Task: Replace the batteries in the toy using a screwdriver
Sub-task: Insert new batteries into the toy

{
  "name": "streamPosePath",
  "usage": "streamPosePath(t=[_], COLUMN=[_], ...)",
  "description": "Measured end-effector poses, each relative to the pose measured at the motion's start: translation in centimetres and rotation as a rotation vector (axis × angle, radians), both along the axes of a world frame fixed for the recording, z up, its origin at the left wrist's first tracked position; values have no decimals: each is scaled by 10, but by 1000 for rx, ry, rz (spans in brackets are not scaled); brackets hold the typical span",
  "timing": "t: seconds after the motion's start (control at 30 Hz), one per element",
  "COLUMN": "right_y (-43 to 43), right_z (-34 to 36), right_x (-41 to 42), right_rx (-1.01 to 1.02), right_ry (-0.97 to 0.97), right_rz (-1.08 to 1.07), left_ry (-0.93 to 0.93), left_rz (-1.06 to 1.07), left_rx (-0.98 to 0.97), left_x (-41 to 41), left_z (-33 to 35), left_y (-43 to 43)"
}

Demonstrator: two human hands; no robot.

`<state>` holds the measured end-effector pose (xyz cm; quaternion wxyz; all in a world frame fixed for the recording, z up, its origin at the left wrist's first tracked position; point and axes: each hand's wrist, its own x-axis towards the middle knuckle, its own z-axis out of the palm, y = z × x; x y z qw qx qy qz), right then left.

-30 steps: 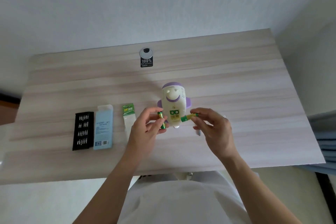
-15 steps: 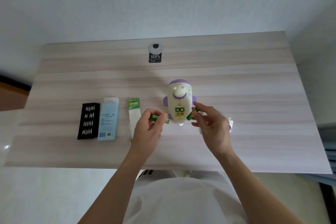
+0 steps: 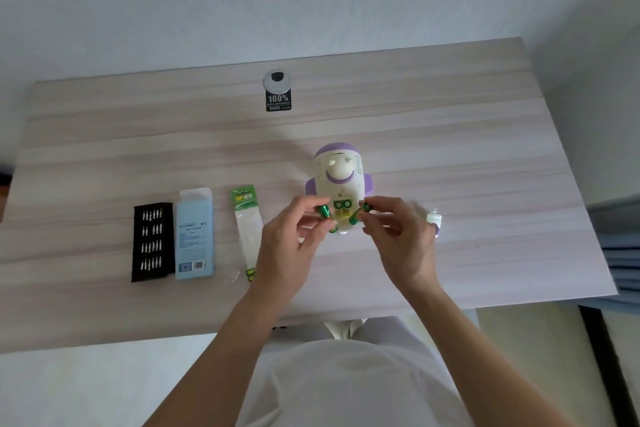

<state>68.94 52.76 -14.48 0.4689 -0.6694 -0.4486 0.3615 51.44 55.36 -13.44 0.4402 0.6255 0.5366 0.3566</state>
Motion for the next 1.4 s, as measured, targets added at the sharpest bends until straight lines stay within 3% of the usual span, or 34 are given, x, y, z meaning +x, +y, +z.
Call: streamPosePath(t=[0.43,0.67,1.4], right_y=[-4,-6,0], right_z=[-21,-27,-32], right_x=[-3,-5,-6], right_rx=[172,268,288], right_ry=[-128,-208,-319], right_rz=[-4,41,82], left_ry=[6,58,226], left_rz=[50,67,-22], left_rx=[223,231,387], left_x=[11,13,18], left_z=[-20,-29,-35], left_y=[6,6,7])
